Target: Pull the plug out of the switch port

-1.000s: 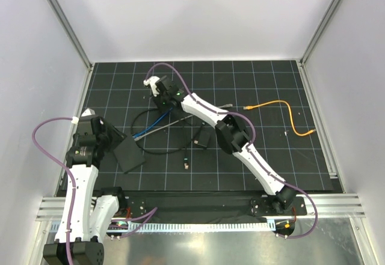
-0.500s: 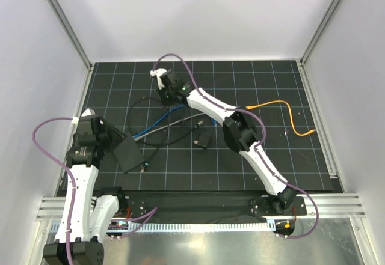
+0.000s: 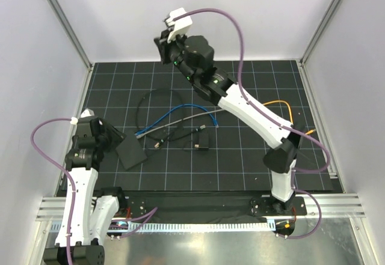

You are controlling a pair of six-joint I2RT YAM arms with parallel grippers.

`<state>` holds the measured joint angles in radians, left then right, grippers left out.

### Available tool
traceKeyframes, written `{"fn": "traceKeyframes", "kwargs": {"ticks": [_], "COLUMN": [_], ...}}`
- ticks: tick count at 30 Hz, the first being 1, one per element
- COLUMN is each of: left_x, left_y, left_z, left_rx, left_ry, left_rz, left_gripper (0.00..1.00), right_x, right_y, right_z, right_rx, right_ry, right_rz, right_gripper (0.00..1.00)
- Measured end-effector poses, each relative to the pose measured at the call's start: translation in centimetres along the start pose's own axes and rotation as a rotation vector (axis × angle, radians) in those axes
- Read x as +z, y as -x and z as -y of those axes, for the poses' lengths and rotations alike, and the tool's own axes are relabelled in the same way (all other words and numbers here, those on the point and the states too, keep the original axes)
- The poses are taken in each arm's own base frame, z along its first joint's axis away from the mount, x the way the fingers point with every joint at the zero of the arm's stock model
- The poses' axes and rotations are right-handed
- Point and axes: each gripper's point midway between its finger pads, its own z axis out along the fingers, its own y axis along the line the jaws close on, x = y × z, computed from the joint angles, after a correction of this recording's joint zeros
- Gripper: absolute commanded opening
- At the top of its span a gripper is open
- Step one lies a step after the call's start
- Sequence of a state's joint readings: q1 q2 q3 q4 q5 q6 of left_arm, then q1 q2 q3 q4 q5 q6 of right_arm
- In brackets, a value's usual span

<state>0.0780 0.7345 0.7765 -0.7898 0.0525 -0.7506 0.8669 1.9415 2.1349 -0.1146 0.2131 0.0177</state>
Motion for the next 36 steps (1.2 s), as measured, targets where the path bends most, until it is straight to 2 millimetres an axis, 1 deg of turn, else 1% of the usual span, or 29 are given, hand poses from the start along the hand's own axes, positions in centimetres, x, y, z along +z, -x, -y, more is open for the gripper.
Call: {"fn": "traceKeyframes", "kwargs": {"ticks": [1,3,5,7,9,10,11,12,13,14,16,17,19,20,22,25,28,31,33,36], "left_x": [-0.1,-0.3,-0.3,-0.3,-0.3,-0.3,-0.4,-0.4,-0.4,-0.4,-0.4,-0.4,-0.4,-0.4,-0.4,-0.4,-0.4,-0.3,-0.2,-0.1], "left_y": [0.0,0.1,0.2,0.2,0.2,0.2,0.2,0.2,0.2,0.2,0.2,0.2,0.2,0.2,0.2,0.2,0.1,0.1,0.0,0.0], "left_z": [0.0,0.1,0.1,0.1,0.1,0.1,0.1,0.1,0.1,0.1,0.1,0.1,0.1,0.1,0.1,0.1,0.1,0.1,0.1,0.1], "left_rx": [0.0,0.001,0.0,0.001,0.001,0.001,0.001,0.001,0.001,0.001,0.001,0.001,0.001,0.001,0.001,0.001,0.001,0.001,0.001,0.001], "left_ry": [-0.003,-0.009,-0.008,-0.007,-0.007,-0.007,-0.009,-0.01,-0.011,-0.011,-0.011,-0.012,-0.012,-0.012,-0.012,-0.012,-0.013,-0.011,-0.008,-0.006], "left_rz": [0.004,0.012,0.016,0.016,0.017,0.018,0.02,0.021,0.022,0.023,0.022,0.021,0.021,0.021,0.019,0.017,0.016,0.01,0.007,0.005], "left_gripper": [0.36,0.36,0.36,0.36,0.36,0.36,0.36,0.36,0.36,0.36,0.36,0.36,0.36,0.36,0.36,0.36,0.36,0.36,0.36,0.36], "right_x": [-0.6,-1.6,-2.4,-2.7,-2.9,-2.9,-2.7,-2.6,-2.4,-2.2,-1.9,-1.7,-1.4,-1.2,-1.1,-1.1,-1.0,-1.3,-1.6,-2.4], "right_y": [2.2,5.5,7.9,9.1,9.1,8.7,7.8,6.4,4.5,2.3,-2.0,-4.4,-8.9,-10.5,-14.5,-20.1,-24.4,-28.1,-29.9,-32.2], "right_z": [-0.1,-0.1,-0.2,-0.2,0.1,0.2,0.3,0.5,0.7,1.0,1.4,1.9,2.8,3.1,4.0,5.2,6.7,9.1,10.4,12.0], "right_rx": [0.001,0.006,0.001,-0.004,-0.02,-0.029,-0.038,-0.049,-0.067,-0.082,-0.11,-0.122,-0.14,-0.149,-0.158,-0.164,-0.144,-0.104,-0.077,-0.036], "right_ry": [-0.014,-0.04,-0.06,-0.071,-0.089,-0.097,-0.102,-0.109,-0.12,-0.131,-0.151,-0.174,-0.231,-0.251,-0.304,-0.361,-0.417,-0.476,-0.499,-0.523], "right_rz": [0.059,0.149,0.204,0.225,0.218,0.204,0.183,0.151,0.11,0.062,-0.037,-0.094,-0.203,-0.237,-0.332,-0.468,-0.576,-0.674,-0.726,-0.795], "right_gripper": [0.01,0.01,0.01,0.02,0.11,0.16,0.28,0.32,0.38,0.41,0.5,0.58,0.61,0.64,0.66,0.75,0.77,0.8,0.81,0.81]}}
